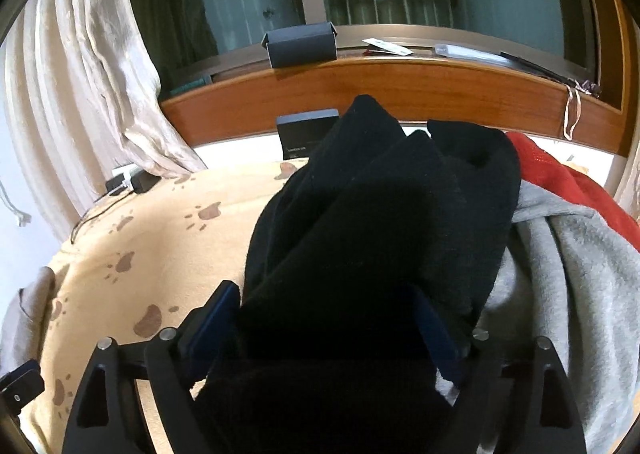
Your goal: Fold clothes
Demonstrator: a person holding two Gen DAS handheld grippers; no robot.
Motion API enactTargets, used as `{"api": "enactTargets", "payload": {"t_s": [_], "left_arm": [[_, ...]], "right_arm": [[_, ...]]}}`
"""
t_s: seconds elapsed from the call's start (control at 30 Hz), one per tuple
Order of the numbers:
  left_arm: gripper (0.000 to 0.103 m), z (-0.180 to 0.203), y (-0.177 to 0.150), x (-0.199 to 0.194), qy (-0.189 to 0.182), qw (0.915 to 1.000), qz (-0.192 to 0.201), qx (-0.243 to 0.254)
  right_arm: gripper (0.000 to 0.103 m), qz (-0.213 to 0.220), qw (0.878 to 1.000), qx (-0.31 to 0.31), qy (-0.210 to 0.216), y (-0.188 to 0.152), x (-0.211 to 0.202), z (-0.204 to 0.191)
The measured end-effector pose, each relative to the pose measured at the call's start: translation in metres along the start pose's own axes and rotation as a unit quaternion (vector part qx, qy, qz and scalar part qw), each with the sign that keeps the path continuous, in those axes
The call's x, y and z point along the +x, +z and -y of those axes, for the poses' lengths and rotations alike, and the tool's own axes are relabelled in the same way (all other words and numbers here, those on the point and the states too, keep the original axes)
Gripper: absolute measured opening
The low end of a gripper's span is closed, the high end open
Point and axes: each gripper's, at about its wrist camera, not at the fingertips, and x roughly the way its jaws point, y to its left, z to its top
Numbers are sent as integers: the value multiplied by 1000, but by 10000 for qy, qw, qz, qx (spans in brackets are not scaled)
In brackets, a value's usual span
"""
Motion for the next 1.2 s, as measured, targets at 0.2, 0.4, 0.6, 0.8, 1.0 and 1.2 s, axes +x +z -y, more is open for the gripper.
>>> {"api": "enactTargets", "payload": {"t_s": [0.2, 0.4, 0.6, 0.8, 1.0, 1.2], "left_arm": [[103, -19, 10, -18, 328, 9988, 358, -45], [103, -52, 21, -48, 1754, 9782, 1098, -154], [103, -68, 20, -68, 2668, 9516, 1514, -164], [103, -66, 14, -74, 3377, 9249, 1741, 159], [103, -28, -1, -58, 3898, 8962, 1730, 1226], [103, 42, -24, -32, 3512, 8837, 1577, 2662]], "right_arm": [[90, -156, 9996, -112, -194, 3, 11, -6], [102, -221, 9983, -294, -454, 3, 21, -16], [102, -199, 9965, -475, -663, 1, 27, -25], [102, -176, 9942, -649, -838, -1, 31, -32], [103, -146, 9942, -696, -813, -3, 31, -33], [103, -111, 9958, -653, -626, -3, 27, -28]]}}
